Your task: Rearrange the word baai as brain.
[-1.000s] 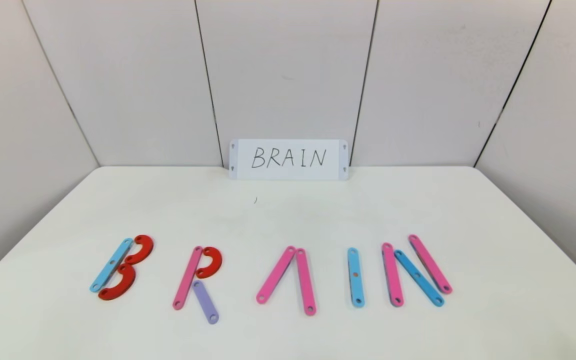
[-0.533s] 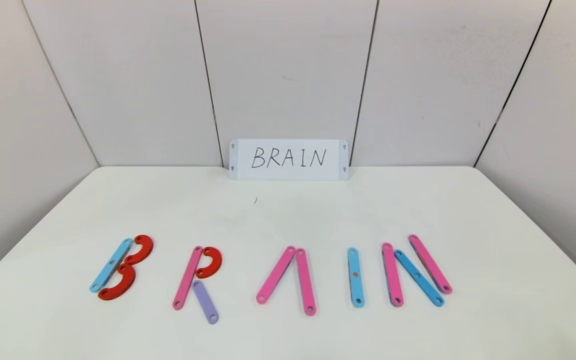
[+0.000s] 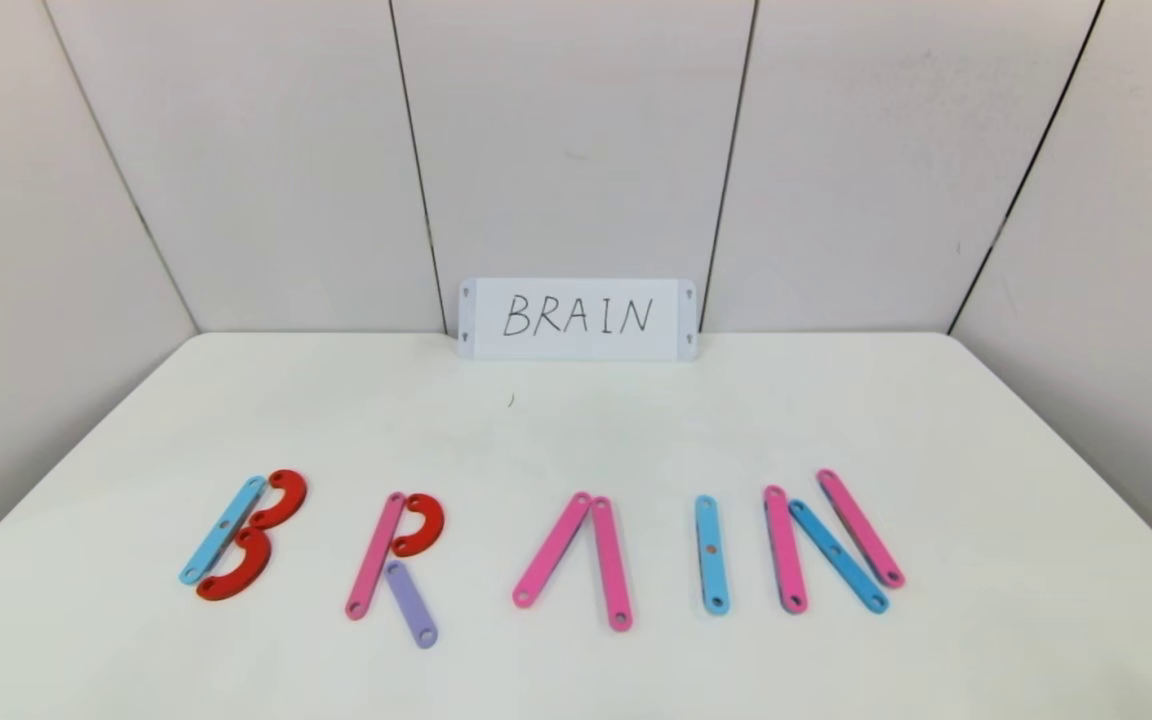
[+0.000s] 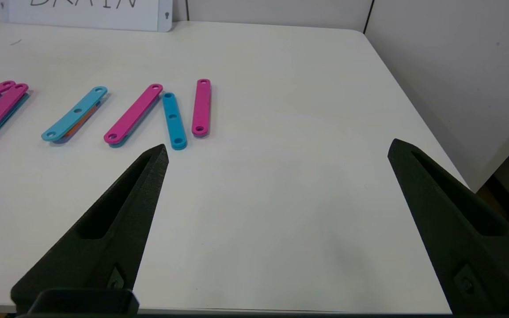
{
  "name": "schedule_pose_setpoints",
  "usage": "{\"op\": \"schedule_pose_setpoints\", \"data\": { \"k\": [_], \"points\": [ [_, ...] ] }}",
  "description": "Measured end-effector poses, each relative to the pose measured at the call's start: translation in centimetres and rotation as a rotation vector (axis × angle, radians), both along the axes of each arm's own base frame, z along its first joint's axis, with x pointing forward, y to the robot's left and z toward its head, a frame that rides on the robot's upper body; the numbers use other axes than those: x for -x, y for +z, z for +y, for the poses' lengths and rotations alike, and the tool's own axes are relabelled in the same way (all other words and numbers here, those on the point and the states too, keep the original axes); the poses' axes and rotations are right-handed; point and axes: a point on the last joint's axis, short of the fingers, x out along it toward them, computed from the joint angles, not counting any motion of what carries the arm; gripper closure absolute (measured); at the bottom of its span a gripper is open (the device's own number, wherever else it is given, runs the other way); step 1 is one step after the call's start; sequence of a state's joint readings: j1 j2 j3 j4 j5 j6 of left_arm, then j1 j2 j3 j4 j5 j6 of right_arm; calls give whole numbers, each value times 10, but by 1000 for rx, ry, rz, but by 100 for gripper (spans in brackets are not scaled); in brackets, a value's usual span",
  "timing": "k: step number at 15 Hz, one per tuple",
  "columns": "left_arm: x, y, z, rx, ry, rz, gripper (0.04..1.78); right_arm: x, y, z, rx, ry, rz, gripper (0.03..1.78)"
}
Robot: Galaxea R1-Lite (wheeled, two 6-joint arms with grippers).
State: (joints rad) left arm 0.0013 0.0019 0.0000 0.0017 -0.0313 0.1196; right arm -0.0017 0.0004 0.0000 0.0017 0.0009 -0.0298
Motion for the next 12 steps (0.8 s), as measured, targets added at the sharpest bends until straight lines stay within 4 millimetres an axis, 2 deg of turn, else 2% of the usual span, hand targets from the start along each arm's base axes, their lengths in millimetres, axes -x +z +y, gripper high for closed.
{"op": "schedule_pose_setpoints", "data": {
  "k": [12],
  "points": [
    [0, 0, 1, 123, 32, -1, 9, 0, 0, 0, 5, -1, 1, 7]
  ]
}}
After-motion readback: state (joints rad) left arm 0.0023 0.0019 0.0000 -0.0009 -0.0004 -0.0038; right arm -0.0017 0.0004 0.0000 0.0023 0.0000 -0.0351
